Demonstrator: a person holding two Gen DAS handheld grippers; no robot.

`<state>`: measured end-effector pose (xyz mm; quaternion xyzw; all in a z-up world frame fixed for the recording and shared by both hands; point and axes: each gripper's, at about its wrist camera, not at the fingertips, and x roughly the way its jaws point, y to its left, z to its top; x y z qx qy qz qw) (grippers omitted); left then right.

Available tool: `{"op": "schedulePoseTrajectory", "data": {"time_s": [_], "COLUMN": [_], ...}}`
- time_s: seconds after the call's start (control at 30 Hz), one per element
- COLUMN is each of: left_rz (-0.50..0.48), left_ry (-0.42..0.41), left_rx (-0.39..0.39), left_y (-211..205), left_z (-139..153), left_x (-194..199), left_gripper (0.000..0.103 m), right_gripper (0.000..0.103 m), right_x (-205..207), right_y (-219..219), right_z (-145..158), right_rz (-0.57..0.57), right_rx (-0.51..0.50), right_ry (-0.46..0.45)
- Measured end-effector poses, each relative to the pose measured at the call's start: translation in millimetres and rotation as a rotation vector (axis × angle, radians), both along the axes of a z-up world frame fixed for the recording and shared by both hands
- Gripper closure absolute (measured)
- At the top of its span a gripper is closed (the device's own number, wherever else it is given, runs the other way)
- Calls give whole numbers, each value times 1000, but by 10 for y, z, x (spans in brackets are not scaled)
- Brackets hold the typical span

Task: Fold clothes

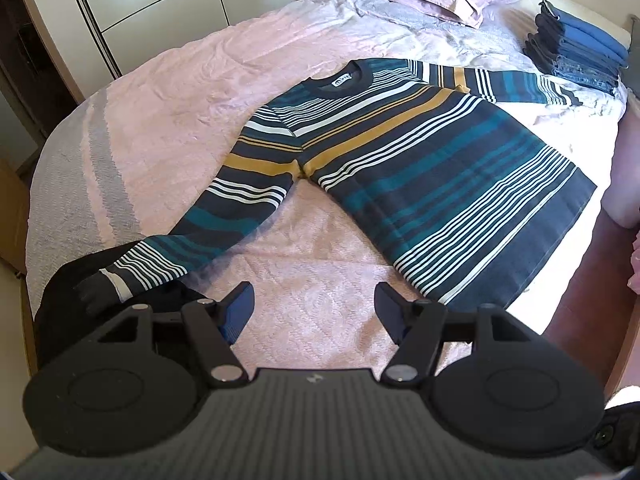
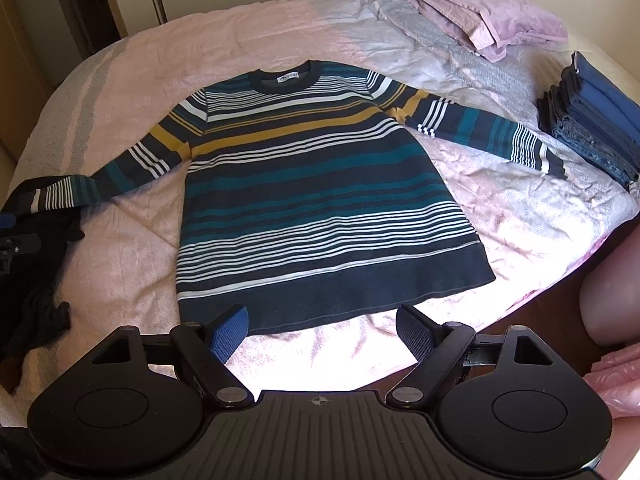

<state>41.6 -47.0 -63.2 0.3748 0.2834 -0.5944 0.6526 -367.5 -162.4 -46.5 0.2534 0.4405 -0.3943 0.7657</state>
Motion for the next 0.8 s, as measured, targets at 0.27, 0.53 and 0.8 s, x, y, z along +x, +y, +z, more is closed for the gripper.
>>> {"op": "schedulePoseTrajectory", "data": {"time_s": [0.27,0.53,0.8], "left_rz": [33,243,466], "left_ry": [-14,-70,-132], "left_rx": [9,16,33], "left_y": [-12,230,722], "left_z": [0,61,154], "left_x": [-44,159,583], "left_gripper": [40,40,40], "right_gripper": [19,19,19], "right_x": [-16,316,1114], "right_y": [-53,-113,-10], "right_z": [-32,-43,-80], "right_rz": [23,283,650], "right_rx": [15,-13,-55], "right_ry": [-9,-52,-134]}}
